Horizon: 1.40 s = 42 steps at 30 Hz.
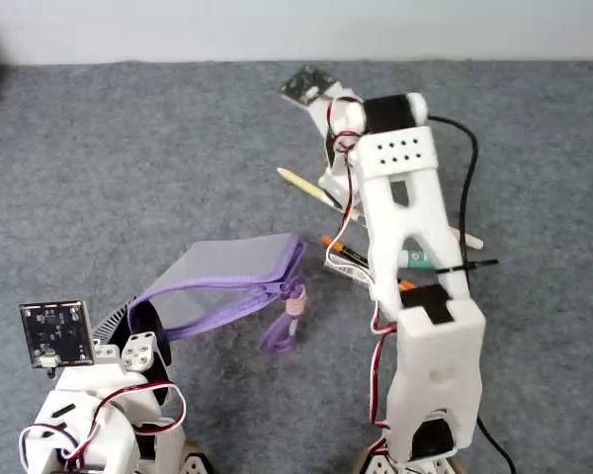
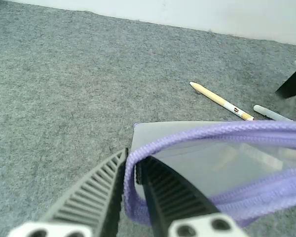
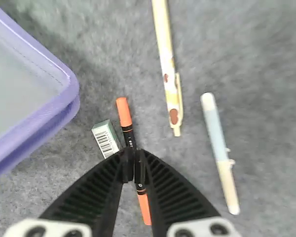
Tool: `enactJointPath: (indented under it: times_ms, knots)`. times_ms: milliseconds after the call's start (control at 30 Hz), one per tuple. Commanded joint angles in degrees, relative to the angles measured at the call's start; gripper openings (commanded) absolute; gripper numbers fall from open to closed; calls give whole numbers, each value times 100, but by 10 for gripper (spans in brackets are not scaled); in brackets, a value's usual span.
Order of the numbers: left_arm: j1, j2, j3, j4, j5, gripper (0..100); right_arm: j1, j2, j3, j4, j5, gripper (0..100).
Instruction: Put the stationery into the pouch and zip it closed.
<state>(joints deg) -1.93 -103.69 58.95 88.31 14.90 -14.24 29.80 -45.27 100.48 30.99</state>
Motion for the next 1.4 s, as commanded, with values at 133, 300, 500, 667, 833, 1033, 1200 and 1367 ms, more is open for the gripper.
enactJointPath:
  times_ms: [133,300,500,667,833,1033,1200,1367]
  knots:
    - [9,-26,-101,-123,-35,12,-286,268,448,198,44,77]
    - [9,-26,-101,-123,-35,12,-532,831,448,198,70,110]
    - [9,-26,-101,-105,-35,12,-769,945,448,233,519,206]
    - [9,-35,-101,-105,-35,12,-673,848,492,251,853,267]
    - [9,-35,-101,-114,-35,12,-497,840,923,251,1169,267]
    - [9,-35,-92,-123,-35,12,-347,910,1169,207,1213,267]
    - [9,-35,-92,-123,-35,12,-207,1323,1143,198,1371,267]
    - [9,-35,-92,-123,-35,12,-242,1640,1125,119,1371,267]
